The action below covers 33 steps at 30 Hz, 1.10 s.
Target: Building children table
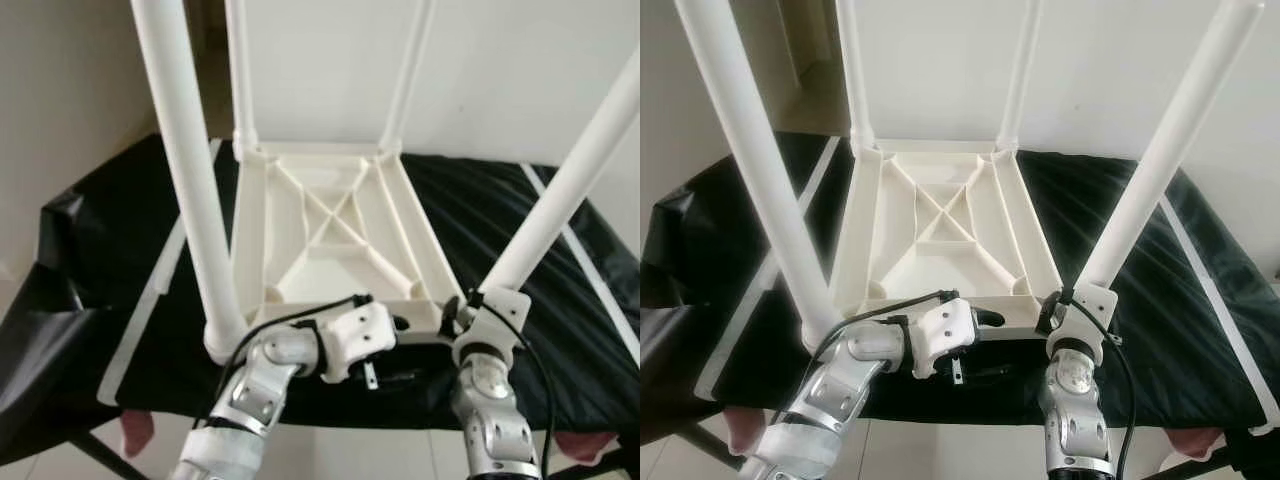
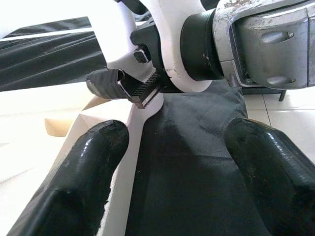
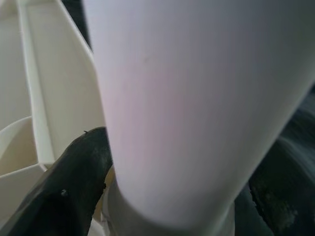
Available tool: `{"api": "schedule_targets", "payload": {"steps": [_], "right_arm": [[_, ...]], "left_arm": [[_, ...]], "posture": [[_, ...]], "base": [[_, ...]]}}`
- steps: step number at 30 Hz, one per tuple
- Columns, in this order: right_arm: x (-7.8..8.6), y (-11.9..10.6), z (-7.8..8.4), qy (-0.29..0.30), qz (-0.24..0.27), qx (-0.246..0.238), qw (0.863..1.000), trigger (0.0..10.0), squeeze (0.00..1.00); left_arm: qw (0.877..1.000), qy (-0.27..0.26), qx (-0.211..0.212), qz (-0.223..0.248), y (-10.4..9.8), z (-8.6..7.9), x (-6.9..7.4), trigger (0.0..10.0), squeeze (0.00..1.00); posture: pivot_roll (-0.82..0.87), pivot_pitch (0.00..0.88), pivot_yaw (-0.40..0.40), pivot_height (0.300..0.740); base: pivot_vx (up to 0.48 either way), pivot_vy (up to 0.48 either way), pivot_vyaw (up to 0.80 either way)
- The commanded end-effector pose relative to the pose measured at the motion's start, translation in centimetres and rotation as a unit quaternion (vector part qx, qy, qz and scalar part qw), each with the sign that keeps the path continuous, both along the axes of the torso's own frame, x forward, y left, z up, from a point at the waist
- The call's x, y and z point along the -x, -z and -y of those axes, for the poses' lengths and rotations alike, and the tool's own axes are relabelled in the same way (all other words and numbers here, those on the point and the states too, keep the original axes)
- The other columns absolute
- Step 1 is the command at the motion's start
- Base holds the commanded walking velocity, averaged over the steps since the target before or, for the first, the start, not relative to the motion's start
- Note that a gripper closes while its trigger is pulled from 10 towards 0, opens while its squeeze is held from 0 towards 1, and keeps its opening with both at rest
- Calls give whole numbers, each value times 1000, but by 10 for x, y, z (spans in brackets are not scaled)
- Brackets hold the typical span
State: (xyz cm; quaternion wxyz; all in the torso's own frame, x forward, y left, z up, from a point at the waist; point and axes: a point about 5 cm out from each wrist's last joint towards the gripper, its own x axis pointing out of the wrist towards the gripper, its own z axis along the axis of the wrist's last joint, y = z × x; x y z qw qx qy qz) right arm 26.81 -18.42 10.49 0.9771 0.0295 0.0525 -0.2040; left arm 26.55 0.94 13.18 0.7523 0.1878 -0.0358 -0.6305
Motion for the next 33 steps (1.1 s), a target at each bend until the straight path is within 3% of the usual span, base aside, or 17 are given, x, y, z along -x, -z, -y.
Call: {"api": "schedule_targets", "payload": {"steps": [1,7,8,9,10,21,25,33], "right_arm": [[2,4,1,-21,-4,-6,1000,10000,1000],[4,-1,10,-71,18,0,997,10000,1000],[4,-3,13,-82,23,2,996,10000,294],[4,-3,13,-82,23,2,996,10000,294],[5,-5,16,-91,29,8,995,10000,0],[0,-15,21,-176,59,0,983,10000,0],[-2,-18,28,-264,51,30,963,10000,0],[2,-18,33,-301,41,39,952,10000,0]], "left_arm": [[997,-67,19,19,-3,0,-7,10000,0],[997,-70,18,20,-3,-2,-9,10000,0],[997,-69,19,20,-3,-1,-9,10000,0],[997,-69,19,20,-3,-1,-9,10000,0],[997,-69,19,20,-3,-1,-8,10000,0],[998,-64,18,14,-1,0,-5,10000,0],[998,-55,9,7,5,-2,-1,10000,0],[998,-59,6,8,5,-3,-1,10000,0]], "posture": [[-11,0,-52,740],[-12,0,-55,740],[-13,0,-57,740],[-13,0,-57,740],[-14,0,-57,740],[-15,0,-56,740],[-8,0,-59,740],[-6,0,-68,740]], "base": [[0,0,0],[0,0,0],[0,0,0],[0,0,0],[0,0,0],[0,0,0],[0,0,0],[0,0,0]]}}
